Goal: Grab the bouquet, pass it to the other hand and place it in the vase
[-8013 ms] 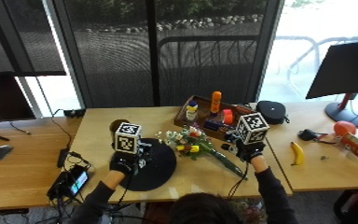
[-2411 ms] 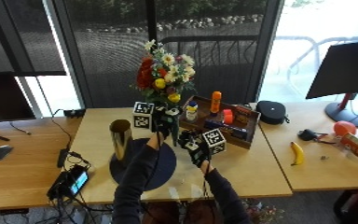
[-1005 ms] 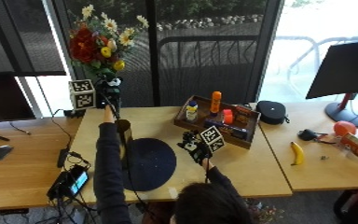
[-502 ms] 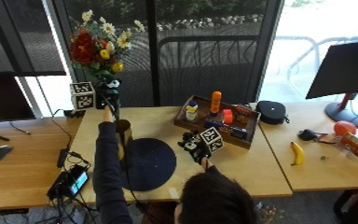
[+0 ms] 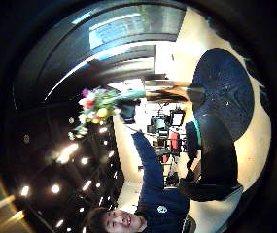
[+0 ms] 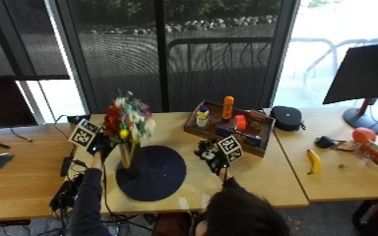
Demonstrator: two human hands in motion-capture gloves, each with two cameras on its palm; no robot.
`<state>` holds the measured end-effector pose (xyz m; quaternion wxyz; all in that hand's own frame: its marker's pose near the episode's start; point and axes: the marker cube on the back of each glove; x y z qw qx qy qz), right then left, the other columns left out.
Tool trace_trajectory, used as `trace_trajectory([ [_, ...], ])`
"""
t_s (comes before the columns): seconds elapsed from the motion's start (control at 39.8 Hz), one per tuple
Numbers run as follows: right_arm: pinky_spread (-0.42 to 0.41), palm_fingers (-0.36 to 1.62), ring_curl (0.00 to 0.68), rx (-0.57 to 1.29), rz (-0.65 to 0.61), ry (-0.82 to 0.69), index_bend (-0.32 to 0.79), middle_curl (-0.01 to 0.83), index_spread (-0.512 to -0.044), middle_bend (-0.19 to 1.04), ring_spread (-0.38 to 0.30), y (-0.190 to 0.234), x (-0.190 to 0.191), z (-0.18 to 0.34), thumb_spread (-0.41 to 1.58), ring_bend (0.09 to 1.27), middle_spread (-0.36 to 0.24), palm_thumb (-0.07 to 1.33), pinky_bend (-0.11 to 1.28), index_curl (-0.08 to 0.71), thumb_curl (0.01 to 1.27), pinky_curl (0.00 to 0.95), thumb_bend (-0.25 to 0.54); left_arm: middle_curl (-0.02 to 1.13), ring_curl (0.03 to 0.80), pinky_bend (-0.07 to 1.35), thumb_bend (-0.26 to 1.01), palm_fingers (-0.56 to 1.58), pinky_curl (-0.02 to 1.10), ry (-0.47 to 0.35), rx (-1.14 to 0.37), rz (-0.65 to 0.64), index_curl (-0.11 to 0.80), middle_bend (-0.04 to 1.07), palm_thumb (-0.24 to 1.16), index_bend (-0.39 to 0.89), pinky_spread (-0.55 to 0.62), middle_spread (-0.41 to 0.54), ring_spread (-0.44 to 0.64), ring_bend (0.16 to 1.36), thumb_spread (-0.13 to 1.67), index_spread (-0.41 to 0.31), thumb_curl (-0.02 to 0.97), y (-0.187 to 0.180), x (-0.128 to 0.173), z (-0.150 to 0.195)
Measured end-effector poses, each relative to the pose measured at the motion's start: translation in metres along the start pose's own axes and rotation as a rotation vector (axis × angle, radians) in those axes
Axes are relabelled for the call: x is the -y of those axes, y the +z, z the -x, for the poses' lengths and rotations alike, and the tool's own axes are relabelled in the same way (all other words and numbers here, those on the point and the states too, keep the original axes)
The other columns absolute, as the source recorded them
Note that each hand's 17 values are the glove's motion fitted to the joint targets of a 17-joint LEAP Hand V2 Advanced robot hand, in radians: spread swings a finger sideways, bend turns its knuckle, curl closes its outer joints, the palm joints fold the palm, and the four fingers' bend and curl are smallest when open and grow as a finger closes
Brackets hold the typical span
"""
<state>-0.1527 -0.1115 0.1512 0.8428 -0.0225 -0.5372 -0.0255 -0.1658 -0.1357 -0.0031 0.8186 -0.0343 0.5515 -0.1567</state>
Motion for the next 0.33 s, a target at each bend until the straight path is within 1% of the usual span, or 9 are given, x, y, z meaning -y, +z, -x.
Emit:
trace_trajectory([
  [0.03, 0.077, 0.5, 0.388, -0.003, -0.004, 0.012, 0.09, 0.419, -0.268, 0.19, -0.133, -0.003, -0.002, -0.002, 1.18, 0.58, -0.073, 0.86, 0.68, 0.174, 0.42, 0.361, -0.015, 0.66, 0.617, 0.3, -0.16, -0.03, 0.56, 0.039, 0.031, 0.03, 0.602, 0.16, 0.59, 0.04, 0.12, -0.005, 0.03, 0.31, 0.57, -0.072, 0.627, 0.005, -0.001, 0.016],
  [0.05, 0.077, 0.5, 0.387, -0.006, -0.009, 0.027, 0.1, 0.418, -0.268, 0.19, -0.132, -0.007, -0.005, -0.005, 1.18, 0.58, -0.072, 0.86, 0.68, 0.176, 0.42, 0.36, -0.015, 0.63, 0.597, 0.33, -0.15, -0.09, 0.55, 0.064, 0.049, 0.05, 0.568, 0.11, 0.56, 0.01, 0.17, 0.053, 0.09, 0.32, 0.6, -0.037, 0.609, 0.01, -0.002, 0.03],
  [0.1, 0.077, 0.5, 0.387, -0.003, -0.02, 0.048, 0.1, 0.418, -0.267, 0.19, -0.132, -0.014, -0.008, -0.012, 1.17, 0.58, -0.072, 0.85, 0.68, 0.179, 0.42, 0.36, -0.017, 0.53, 0.513, 0.33, -0.11, -0.09, 0.49, 0.075, 0.06, 0.076, 0.504, 0.06, 0.52, 0.01, 0.26, 0.139, 0.18, 0.31, 0.65, 0.014, 0.58, 0.017, -0.005, 0.052],
  [0.15, 0.077, 0.51, 0.386, 0.004, -0.033, 0.042, 0.1, 0.417, -0.267, 0.19, -0.132, -0.02, -0.011, -0.018, 1.17, 0.57, -0.072, 0.85, 0.68, 0.18, 0.42, 0.359, -0.016, 0.47, 0.458, 0.34, -0.06, -0.09, 0.44, 0.078, 0.056, 0.086, 0.459, 0.09, 0.53, 0.02, 0.33, 0.212, 0.26, 0.33, 0.69, 0.059, 0.562, 0.021, -0.009, 0.065],
  [0.2, 0.077, 0.51, 0.386, -0.023, -0.066, 0.023, 0.11, 0.416, -0.267, 0.19, -0.132, -0.026, -0.011, -0.03, 1.17, 0.57, -0.072, 0.85, 0.67, 0.184, 0.42, 0.358, -0.016, 0.44, 0.428, 0.36, -0.04, -0.1, 0.42, 0.084, 0.065, 0.066, 0.426, 0.1, 0.54, 0.03, 0.39, 0.267, 0.32, 0.35, 0.73, 0.091, 0.546, 0.021, -0.011, 0.072],
  [0.28, 0.077, 0.52, 0.384, -0.081, -0.117, 0.053, 0.12, 0.413, -0.267, 0.18, -0.132, -0.032, -0.009, -0.052, 1.17, 0.56, -0.071, 0.85, 0.67, 0.191, 0.42, 0.357, -0.015, 0.41, 0.412, 0.38, -0.03, -0.1, 0.41, 0.097, 0.106, 0.016, 0.392, 0.12, 0.56, 0.06, 0.45, 0.327, 0.39, 0.39, 0.78, 0.126, 0.523, 0.018, -0.012, 0.074],
  [0.33, 0.08, 0.52, 0.384, -0.082, -0.117, 0.064, 0.12, 0.411, -0.267, 0.18, -0.132, -0.032, -0.009, -0.059, 1.17, 0.56, -0.071, 0.85, 0.66, 0.194, 0.42, 0.356, -0.015, 0.39, 0.408, 0.4, -0.03, -0.1, 0.41, 0.107, 0.127, 0.004, 0.374, 0.13, 0.56, 0.07, 0.48, 0.356, 0.43, 0.41, 0.8, 0.143, 0.509, 0.018, -0.014, 0.073],
])
